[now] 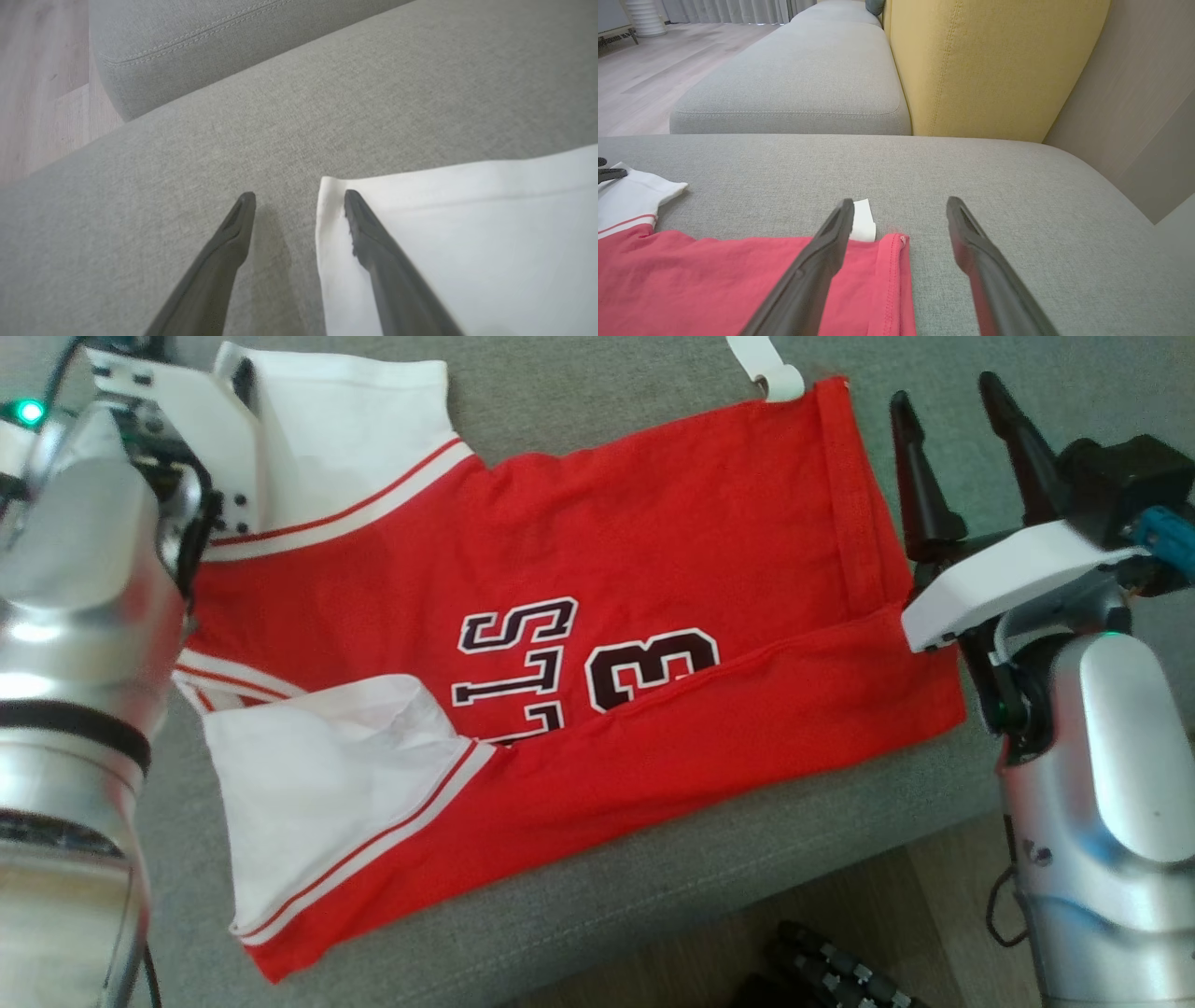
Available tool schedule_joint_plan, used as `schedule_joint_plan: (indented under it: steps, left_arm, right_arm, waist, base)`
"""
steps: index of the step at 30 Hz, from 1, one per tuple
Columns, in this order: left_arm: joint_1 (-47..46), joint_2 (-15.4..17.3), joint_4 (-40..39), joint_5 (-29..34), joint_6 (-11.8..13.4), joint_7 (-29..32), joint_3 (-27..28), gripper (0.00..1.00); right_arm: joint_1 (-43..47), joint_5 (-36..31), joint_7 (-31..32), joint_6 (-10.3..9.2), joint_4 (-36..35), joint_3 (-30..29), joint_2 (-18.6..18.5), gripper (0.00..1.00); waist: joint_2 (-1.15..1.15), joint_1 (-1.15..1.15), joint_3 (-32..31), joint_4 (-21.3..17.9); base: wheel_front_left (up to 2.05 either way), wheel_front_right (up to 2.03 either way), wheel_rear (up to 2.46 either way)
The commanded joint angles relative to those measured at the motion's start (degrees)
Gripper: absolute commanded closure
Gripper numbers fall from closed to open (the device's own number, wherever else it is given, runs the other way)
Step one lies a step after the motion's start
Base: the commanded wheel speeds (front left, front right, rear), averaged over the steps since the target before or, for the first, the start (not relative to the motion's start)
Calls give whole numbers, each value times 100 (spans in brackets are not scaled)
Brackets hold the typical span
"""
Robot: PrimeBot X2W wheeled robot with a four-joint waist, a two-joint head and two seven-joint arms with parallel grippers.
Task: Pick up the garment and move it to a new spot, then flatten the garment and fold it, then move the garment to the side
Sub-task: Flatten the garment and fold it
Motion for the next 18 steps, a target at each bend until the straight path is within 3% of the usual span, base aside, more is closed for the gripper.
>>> schedule_joint_plan:
  steps: [1, 9, 10, 11, 18]
  left_arm:
    - [-318, 223, -68, 43, -28, -32, 51, 0]
    - [-466, 52, 384, -25, -291, 11, -53, 2]
    - [-459, 6, 414, -51, -330, 21, -59, 88]
    - [-449, -35, 440, -65, -364, 32, -75, 100]
    - [-447, -301, 371, -326, -259, -748, 111, 100]
  right_arm:
    - [-156, -23, -60, -4, -223, 128, 57, 0]
    - [-196, -102, -86, -4, -162, 31, 80, 0]
    - [-210, -115, -82, -4, -139, -3, 79, 0]
    - [-226, -127, -76, -4, -112, -37, 78, 0]
    - [-472, -93, -108, -4, 161, -289, 36, 0]
  waist:
    - [0, -1, 45, -49]
    - [0, -1, 89, -53]
    - [0, -1, 79, -31]
    - [0, -1, 66, -5]
    - [0, -1, -150, 338]
  base:
    - [0, 0, 0]
    - [0, 0, 0]
    - [0, 0, 0]
    - [0, 0, 0]
    - [0, 0, 0]
